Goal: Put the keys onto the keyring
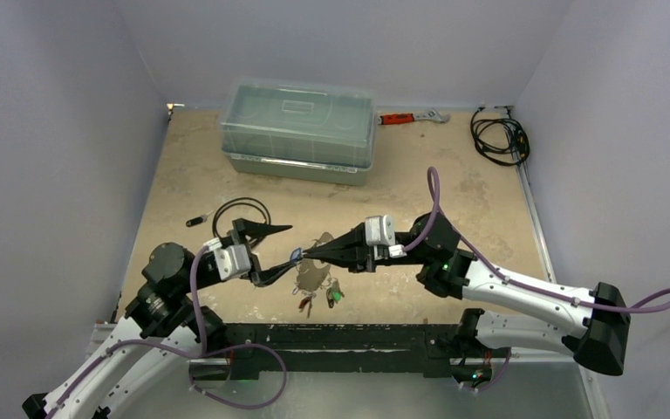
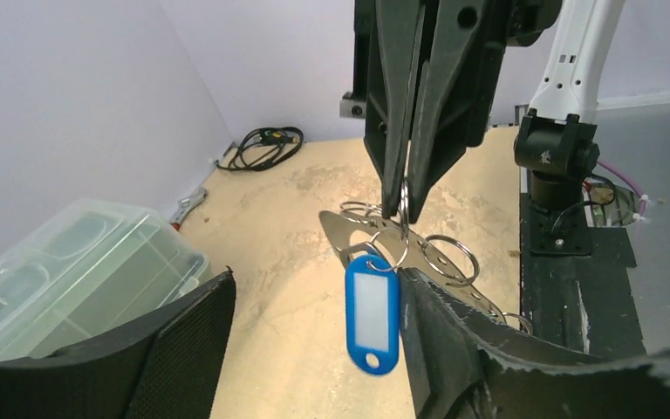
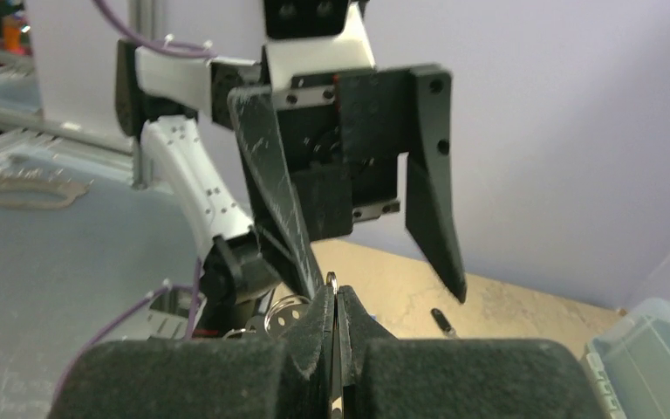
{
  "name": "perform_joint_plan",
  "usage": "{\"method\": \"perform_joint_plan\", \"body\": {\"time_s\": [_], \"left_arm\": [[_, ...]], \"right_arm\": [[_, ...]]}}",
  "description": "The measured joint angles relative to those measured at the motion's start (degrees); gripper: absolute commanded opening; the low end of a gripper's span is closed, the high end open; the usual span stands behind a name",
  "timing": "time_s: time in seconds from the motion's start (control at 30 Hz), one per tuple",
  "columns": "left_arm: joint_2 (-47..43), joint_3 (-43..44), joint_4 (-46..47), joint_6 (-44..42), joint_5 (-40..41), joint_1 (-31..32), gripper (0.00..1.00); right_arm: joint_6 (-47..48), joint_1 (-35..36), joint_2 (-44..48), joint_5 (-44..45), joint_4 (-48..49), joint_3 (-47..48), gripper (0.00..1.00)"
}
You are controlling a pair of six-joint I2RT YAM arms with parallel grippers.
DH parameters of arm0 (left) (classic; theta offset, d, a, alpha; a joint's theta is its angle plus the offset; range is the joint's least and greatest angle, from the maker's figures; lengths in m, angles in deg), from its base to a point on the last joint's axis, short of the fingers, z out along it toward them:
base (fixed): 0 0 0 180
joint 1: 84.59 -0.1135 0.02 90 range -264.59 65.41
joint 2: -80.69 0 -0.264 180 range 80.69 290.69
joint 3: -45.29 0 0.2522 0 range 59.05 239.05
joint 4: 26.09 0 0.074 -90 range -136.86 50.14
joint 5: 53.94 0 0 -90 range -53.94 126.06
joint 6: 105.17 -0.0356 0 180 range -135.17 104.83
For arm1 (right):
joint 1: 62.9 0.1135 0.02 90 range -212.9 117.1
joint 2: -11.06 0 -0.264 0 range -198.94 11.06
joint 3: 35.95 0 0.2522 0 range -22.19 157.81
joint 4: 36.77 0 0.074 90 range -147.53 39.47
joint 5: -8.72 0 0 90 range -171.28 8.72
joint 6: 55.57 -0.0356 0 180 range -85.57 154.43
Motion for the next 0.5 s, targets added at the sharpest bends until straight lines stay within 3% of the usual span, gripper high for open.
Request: {"method": "perform_joint_plan", "body": {"time_s": [0.27,0.5], "left_arm": [[-0.59,-0.66,2.71,0.07,-3.06,0.00,0.67],[3.56,-1.38,5.35,1.90,-8.94,0.04,0.66]], "right_arm": [[-1.51,-6.64,0.04,-15.56,1.57,-1.20,0.00],[-3.61,-7.41,-0.48,-22.67,4.63,-1.16,0.00]]}}
